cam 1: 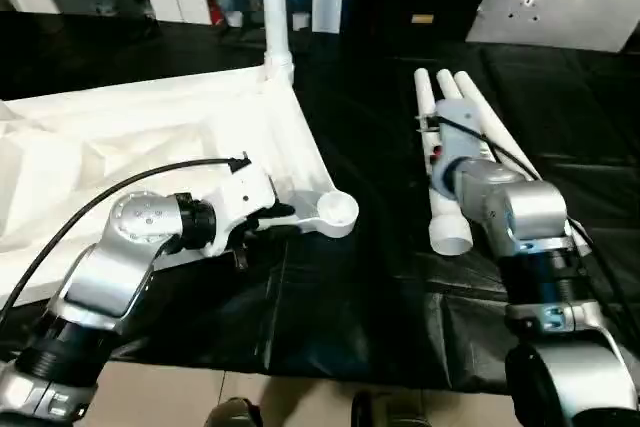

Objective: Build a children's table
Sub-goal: Pick table leg

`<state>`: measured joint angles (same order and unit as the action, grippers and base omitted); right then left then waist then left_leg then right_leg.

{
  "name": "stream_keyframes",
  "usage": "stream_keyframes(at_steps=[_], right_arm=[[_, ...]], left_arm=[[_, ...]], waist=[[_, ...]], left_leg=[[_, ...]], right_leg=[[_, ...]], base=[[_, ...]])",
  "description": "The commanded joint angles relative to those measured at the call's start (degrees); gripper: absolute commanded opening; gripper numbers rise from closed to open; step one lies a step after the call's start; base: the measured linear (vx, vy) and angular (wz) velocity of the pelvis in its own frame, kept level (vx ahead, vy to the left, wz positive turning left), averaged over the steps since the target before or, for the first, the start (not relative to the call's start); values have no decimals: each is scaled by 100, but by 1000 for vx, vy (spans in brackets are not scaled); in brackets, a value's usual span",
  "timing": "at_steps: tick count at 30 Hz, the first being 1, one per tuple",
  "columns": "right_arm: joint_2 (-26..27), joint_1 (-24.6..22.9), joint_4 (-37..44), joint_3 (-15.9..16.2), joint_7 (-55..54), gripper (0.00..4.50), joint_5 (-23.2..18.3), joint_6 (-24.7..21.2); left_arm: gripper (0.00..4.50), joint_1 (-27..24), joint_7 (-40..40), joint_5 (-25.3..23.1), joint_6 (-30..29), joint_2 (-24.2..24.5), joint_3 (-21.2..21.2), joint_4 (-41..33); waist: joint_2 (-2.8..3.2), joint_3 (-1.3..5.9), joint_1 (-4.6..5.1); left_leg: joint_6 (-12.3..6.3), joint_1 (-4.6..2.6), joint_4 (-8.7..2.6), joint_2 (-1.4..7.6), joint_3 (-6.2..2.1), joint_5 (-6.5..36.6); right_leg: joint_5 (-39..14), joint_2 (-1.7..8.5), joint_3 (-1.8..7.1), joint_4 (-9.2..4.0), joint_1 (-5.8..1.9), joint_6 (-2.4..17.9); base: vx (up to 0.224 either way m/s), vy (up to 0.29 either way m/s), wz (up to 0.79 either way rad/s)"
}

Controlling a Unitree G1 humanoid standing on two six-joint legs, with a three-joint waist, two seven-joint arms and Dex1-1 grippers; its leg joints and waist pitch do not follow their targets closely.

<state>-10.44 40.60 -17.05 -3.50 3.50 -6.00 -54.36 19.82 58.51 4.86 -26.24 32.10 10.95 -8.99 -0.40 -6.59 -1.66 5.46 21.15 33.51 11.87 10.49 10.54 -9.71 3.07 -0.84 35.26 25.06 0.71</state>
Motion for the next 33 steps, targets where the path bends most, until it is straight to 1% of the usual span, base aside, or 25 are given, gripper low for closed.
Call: stream_keyframes(at_steps=[1,2,3,6,8,11,12,13,14,15,16,17,19,20,21,23,24,25,26,27,29,30,31,32,33], right_arm=[[-45,35,174,-208,-96,450,-59,-521],[-44,31,194,-218,-99,450,-66,-543],[-43,22,262,-251,-105,450,-92,-617],[-43,-24,445,-365,-83,450,-187,-1000],[-72,-104,500,-423,-40,450,-237,-1204],[-110,-146,478,-429,113,450,-332,-1450],[-113,-163,486,-431,158,450,-361,-1543],[-112,-165,491,-434,162,450,-365,-1561],[-125,-181,531,-436,225,450,-410,-1711],[-126,-182,533,-435,230,450,-413,-1719],[-139,-190,561,-416,257,450,-424,-1768],[-148,-190,600,-411,271,450,-433,-1822],[-162,-179,661,-383,302,450,-459,-1912],[-153,-153,711,-380,319,450,-496,-1997],[-154,-146,732,-372,326,450,-504,-2026],[-146,-133,818,-352,348,450,-520,-2123],[-145,-129,845,-347,358,450,-528,-2155],[-133,-118,907,-333,366,450,-538,-2224],[-126,-107,948,-323,373,450,-546,-2277],[-124,-104,958,-320,375,450,-549,-2291],[-91,-111,1098,-286,380,450,-553,-2440],[-82,-128,1157,-278,370,450,-564,-2495],[-59,-167,1269,-285,359,450,-592,-2588],[-50,-179,1301,-292,359,450,-604,-2614],[-31,-217,1396,-305,373,450,-644,-2692]], left_arm=[[155,-171,-85,273,-534,91,-199,-688],[155,-177,-91,280,-550,92,-204,-710],[155,-190,-116,300,-608,89,-217,-780],[155,-249,-309,398,-962,-14,-285,-1043],[155,-302,-414,422,-1076,-111,-247,-1132],[155,-345,-522,395,-1131,-164,-195,-1164],[155,-357,-557,406,-1182,-181,-180,-1203],[155,-357,-564,413,-1196,-182,-178,-1212],[155,-351,-617,462,-1300,-195,-156,-1280],[155,-350,-620,465,-1305,-196,-155,-1283],[155,-342,-637,484,-1342,-199,-151,-1304],[155,-325,-665,502,-1388,-198,-148,-1321],[155,-306,-705,512,-1437,-198,-147,-1343],[155,-310,-737,527,-1488,-186,-159,-1405],[155,-315,-751,534,-1512,-182,-162,-1434],[155,-345,-777,565,-1560,-144,-171,-1506],[155,-354,-785,573,-1575,-131,-173,-1529],[155,-381,-792,595,-1610,-103,-191,-1585],[155,-397,-795,610,-1638,-85,-206,-1624],[155,-400,-794,613,-1645,-80,-210,-1633],[155,-474,-774,663,-1718,5,-258,-1742],[155,-497,-757,689,-1740,37,-268,-1775],[155,-534,-740,718,-1768,79,-282,-1833],[155,-541,-739,720,-1774,89,-283,-1845],[155,-542,-743,743,-1809,109,-289,-1875]], waist=[[-11,424,26],[-11,421,27],[-3,409,31],[-8,392,35],[-4,390,43],[-6,399,44],[-23,401,49],[-15,400,45],[-24,403,50],[-35,395,49],[-31,390,54],[-58,390,64],[-49,383,65],[-82,367,83],[-72,368,89],[-89,355,114],[-111,344,125],[-131,330,142],[-135,328,150],[-130,308,157],[-150,293,161],[-144,286,154],[-120,278,148],[-113,266,152],[-116,266,148]], left_leg=[[175,-64,-333,-3,51,579],[179,-61,-335,-1,44,580],[184,-69,-337,-5,48,614],[223,-77,-341,-10,45,774],[240,-76,-338,-12,47,759],[221,-69,-334,-16,44,722],[200,-65,-330,-20,48,690],[193,-65,-333,-18,43,666],[190,-58,-329,-19,44,645],[185,-57,-333,-15,41,632],[180,-56,-333,-13,39,639],[171,-55,-329,-16,46,623],[157,-59,-330,-16,44,617],[153,-52,-333,-14,44,648],[155,-57,-333,-12,40,644],[162,-55,-334,-8,41,663],[169,-39,-337,-13,33,640],[171,-36,-339,-11,32,619],[171,-44,-339,-7,33,606],[178,-52,-341,-4,35,619],[181,-54,-344,-5,38,594],[187,-52,-347,-8,36,561],[195,-62,-349,-7,38,538],[204,-64,-354,-3,39,559],[218,-58,-355,-7,36,547]], right_leg=[[-504,220,205,-306,-374,1049],[-510,220,203,-298,-383,1044],[-605,208,201,-320,-361,1005],[-934,206,199,-354,-347,894],[-1007,202,204,-363,-335,843],[-916,195,203,-363,-341,834],[-878,191,203,-365,-342,836],[-871,193,201,-362,-343,847],[-851,194,204,-360,-348,852],[-837,194,203,-351,-350,862],[-884,199,202,-362,-346,859],[-874,193,203,-364,-348,854],[-929,201,207,-369,-343,845],[-1029,201,209,-375,-339,820],[-1030,202,208,-373,-337,819],[-1080,203,206,-382,-327,813],[-1098,201,202,-368,-338,792],[-1098,206,206,-371,-332,772],[-1080,204,205,-371,-326,769],[-1072,201,205,-377,-308,770],[-1002,195,209,-371,-310,773],[-943,197,212,-362,-312,777],[-876,195,214,-356,-301,789],[-868,190,214,-364,-293,793],[-820,188,214,-357,-308,795]], base=[[0,0,0],[0,0,0],[0,0,0],[0,0,0],[0,0,0],[0,0,0],[0,0,0],[0,0,0],[0,0,0],[0,0,0],[0,0,0],[0,0,0],[0,0,0],[0,0,0],[0,0,0],[0,0,0],[0,0,0],[0,0,0],[0,0,0],[0,0,0],[0,0,0],[0,0,0],[0,0,0],[0,0,0],[0,0,0]])
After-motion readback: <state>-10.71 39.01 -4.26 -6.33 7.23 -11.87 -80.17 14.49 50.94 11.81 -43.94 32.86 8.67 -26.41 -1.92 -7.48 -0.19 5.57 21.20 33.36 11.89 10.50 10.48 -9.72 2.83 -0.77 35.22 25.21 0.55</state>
